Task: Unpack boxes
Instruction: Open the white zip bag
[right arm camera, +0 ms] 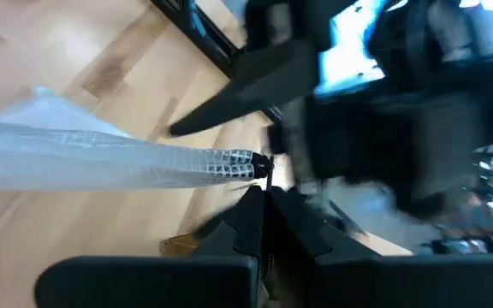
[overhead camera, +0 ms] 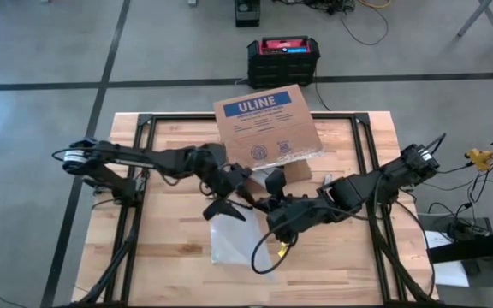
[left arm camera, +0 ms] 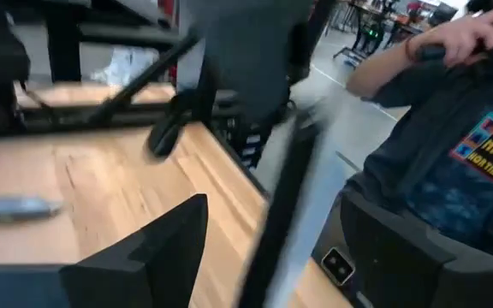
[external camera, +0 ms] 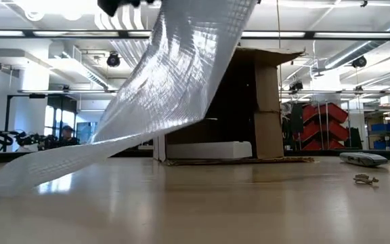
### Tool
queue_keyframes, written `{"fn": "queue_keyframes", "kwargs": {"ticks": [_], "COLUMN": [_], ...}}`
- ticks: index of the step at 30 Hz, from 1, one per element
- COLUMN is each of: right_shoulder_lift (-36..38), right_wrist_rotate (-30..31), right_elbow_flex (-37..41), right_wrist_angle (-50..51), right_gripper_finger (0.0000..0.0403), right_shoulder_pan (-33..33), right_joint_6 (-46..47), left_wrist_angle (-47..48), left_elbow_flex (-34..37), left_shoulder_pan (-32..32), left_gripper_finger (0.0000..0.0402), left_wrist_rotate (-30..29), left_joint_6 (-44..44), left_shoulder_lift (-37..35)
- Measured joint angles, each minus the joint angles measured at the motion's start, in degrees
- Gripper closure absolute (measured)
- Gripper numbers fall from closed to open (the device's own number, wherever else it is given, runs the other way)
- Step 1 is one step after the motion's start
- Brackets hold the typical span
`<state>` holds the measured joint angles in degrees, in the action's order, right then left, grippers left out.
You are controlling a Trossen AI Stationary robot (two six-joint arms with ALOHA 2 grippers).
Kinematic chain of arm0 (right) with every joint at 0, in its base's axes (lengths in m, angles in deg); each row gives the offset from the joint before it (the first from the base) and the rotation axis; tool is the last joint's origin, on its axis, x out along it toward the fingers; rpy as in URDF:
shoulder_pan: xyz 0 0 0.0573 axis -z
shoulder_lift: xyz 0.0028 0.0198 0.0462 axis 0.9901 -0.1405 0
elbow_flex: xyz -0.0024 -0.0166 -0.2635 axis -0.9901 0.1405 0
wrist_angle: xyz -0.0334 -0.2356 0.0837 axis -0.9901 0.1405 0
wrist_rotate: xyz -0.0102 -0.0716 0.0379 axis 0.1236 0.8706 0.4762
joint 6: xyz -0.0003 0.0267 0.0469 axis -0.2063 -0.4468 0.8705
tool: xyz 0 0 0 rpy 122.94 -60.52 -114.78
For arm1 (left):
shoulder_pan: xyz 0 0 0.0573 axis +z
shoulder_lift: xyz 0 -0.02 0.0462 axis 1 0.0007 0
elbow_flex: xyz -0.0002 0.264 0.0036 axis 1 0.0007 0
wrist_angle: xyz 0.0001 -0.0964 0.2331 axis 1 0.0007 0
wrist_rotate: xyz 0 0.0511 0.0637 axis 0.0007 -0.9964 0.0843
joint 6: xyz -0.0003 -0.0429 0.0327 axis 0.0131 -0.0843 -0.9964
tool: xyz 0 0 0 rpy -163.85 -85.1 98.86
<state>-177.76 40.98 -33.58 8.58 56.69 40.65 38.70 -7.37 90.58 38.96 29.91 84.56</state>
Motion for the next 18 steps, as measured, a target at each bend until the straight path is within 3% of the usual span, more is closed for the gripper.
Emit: {"fn": "queue_keyframes", "kwargs": {"ticks": [5,11,14,18], "right_shoulder_lift": [0.4,0.9,0.9,1.0], "right_wrist_rotate": [5.9,6.1,6.1,6.1], "right_elbow_flex": [0.0,-0.1,-0.1,-0.1], "right_wrist_angle": [0.0,-0.4,-0.4,-0.5], "right_gripper_finger": [0.0403,0.0403,0.0403,0.0389], "right_shoulder_pan": [0.0,0.0,0.0,0.0], "right_joint_6": [-0.5,2.8,3.9,5.6], "left_wrist_angle": [7.2,14.9,18.9,27.3], "left_elbow_flex": [-0.1,-0.1,-0.2,-0.2], "left_shoulder_pan": [0.1,0.0,-0.1,-0.3], "left_gripper_finger": [0.0190,0.0305,0.0379,0.0396], "left_wrist_rotate": [1.3,-2.1,-6.6,-16.0], "left_joint_6": [0.0,0.0,-0.1,0.0], "left_shoulder_lift": [1.7,-0.3,-2.9,-8.3]}}
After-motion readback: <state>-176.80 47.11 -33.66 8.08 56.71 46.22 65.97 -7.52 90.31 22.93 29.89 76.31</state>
